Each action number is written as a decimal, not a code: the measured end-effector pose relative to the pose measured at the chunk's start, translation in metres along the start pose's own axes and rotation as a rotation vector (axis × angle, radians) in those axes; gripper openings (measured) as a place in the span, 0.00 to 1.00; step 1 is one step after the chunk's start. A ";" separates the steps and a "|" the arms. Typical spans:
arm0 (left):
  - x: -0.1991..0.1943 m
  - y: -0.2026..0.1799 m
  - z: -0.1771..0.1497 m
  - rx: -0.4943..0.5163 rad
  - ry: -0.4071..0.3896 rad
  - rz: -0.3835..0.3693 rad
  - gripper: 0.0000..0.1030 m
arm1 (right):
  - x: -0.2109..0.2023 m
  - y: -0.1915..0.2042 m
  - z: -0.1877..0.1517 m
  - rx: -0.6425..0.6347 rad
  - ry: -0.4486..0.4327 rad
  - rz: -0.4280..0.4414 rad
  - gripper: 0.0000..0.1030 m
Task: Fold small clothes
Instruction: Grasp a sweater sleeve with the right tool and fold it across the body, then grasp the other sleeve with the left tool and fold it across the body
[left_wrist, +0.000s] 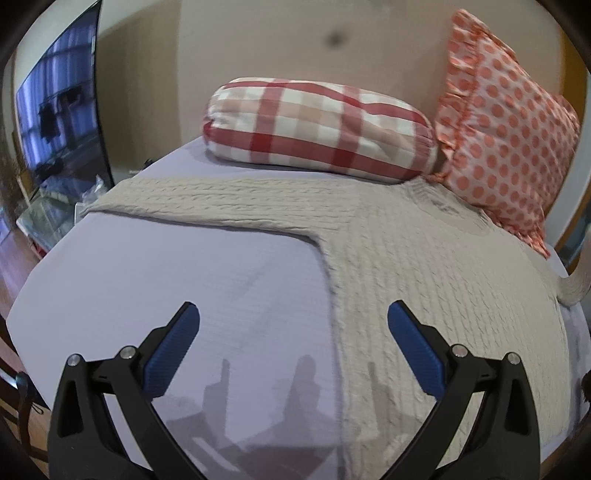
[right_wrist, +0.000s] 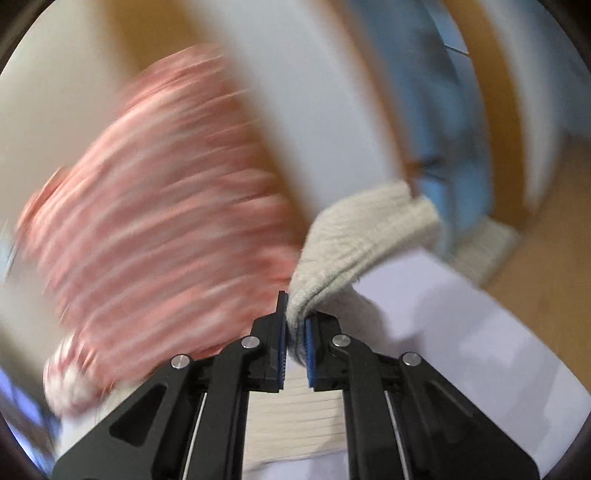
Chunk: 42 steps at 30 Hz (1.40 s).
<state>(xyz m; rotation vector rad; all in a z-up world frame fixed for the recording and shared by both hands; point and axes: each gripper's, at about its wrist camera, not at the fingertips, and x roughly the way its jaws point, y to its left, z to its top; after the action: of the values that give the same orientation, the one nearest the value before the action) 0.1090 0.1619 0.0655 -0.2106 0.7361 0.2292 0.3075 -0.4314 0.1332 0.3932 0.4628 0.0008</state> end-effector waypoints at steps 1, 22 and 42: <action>0.002 0.007 0.001 -0.022 0.005 0.002 0.98 | 0.005 0.034 -0.008 -0.079 0.024 0.035 0.08; 0.060 0.189 0.076 -0.433 0.122 -0.035 0.97 | 0.049 0.278 -0.200 -0.600 0.443 0.281 0.69; 0.157 0.331 0.116 -0.914 0.084 -0.070 0.29 | 0.013 0.268 -0.193 -0.516 0.381 0.366 0.73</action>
<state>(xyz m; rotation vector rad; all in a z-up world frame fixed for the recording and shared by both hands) 0.2038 0.5295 0.0063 -1.1173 0.6635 0.4830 0.2587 -0.1109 0.0678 -0.0398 0.7367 0.5483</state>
